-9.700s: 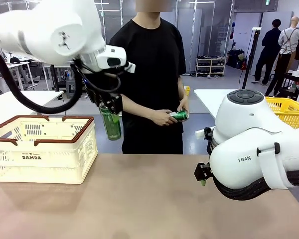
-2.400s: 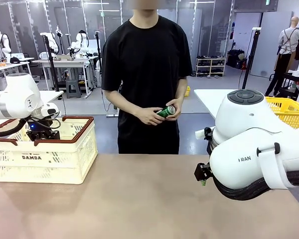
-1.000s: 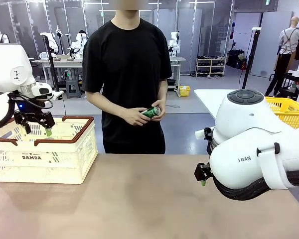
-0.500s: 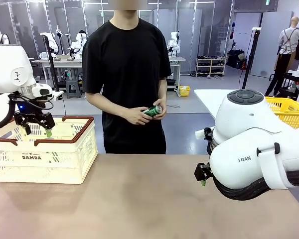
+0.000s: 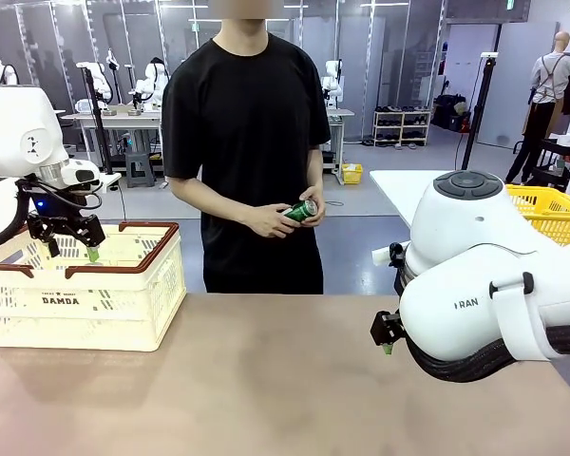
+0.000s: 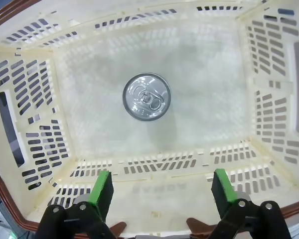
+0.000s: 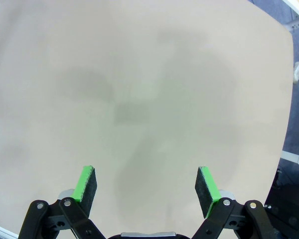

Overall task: Place the drinks into the Shopping basket.
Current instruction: Pick up one drink and place it into the Shopping basket.

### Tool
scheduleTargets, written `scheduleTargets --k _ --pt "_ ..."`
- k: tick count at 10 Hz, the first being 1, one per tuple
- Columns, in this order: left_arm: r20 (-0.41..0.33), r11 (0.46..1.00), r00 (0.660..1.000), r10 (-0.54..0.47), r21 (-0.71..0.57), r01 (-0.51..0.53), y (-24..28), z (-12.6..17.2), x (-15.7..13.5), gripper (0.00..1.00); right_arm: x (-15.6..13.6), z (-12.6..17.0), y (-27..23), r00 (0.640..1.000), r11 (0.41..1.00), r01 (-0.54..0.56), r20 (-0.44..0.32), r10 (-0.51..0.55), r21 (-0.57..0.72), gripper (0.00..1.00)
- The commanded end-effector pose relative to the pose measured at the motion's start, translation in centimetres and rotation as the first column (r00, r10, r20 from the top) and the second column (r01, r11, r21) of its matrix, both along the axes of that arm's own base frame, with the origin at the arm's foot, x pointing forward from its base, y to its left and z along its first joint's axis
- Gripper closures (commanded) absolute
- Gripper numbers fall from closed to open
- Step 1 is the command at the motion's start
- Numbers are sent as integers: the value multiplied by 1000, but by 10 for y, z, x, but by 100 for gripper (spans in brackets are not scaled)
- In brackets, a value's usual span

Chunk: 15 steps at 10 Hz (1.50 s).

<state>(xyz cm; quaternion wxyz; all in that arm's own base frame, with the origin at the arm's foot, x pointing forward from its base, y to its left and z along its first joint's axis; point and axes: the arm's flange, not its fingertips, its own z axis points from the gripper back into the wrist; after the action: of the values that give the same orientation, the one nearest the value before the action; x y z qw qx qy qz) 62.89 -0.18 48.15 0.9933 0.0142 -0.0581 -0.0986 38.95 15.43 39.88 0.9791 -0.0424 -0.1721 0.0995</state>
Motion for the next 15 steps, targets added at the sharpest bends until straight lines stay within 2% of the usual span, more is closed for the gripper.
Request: scheduleTargets --k 1,2,3,4,5,6,7,9,10,11,12,15 --pt "1 1000 1000 -7 -2 7 0 1 1 0 1 -1 0 1000 1000 -1 -2 1 3 0" --pt "0 1000 1000 0 0 0 0 0 0 0 1 -1 0 1000 1000 -1 -2 1 3 0" --pt "59 998 997 -52 34 50 -5 25 -27 0 1 -1 0 1000 1000 -1 -2 1 3 0" --pt "71 996 995 -69 57 65 -9 37 -48 0 1 -1 0 1000 1000 -1 -2 1 3 0" --pt "100 990 988 -117 95 107 -14 49 -81 0 1 -1 0 1000 1000 -1 -2 1 3 0" --pt "128 980 978 -162 134 145 -20 53 -107 0 1 -1 0 1000 1000 -1 -2 1 3 0" --pt "126 963 967 -222 181 198 -27 51 -134 0 1 -1 0 1000 1000 -1 -2 1 3 0" --pt "154 938 935 -319 190 289 -39 38 -177 0 1 -1 0 1000 1000 -1 -2 1 3 0" --pt "149 918 914 -378 188 349 -43 27 -193 0 1 -1 0 1000 1000 -1 -2 1 3 0" --pt "161 886 878 -451 196 419 -43 17 -205 0 1 -1 0 1000 1000 -1 -2 1 3 0" --pt "155 829 819 -552 203 520 -41 9 -215 0 1 -1 0 1000 1000 -1 -2 1 3 0" --pt "18 724 745 -667 253 642 -35 -16 -224 0 1 -1 0 1000 1000 -1 -2 1 3 0"
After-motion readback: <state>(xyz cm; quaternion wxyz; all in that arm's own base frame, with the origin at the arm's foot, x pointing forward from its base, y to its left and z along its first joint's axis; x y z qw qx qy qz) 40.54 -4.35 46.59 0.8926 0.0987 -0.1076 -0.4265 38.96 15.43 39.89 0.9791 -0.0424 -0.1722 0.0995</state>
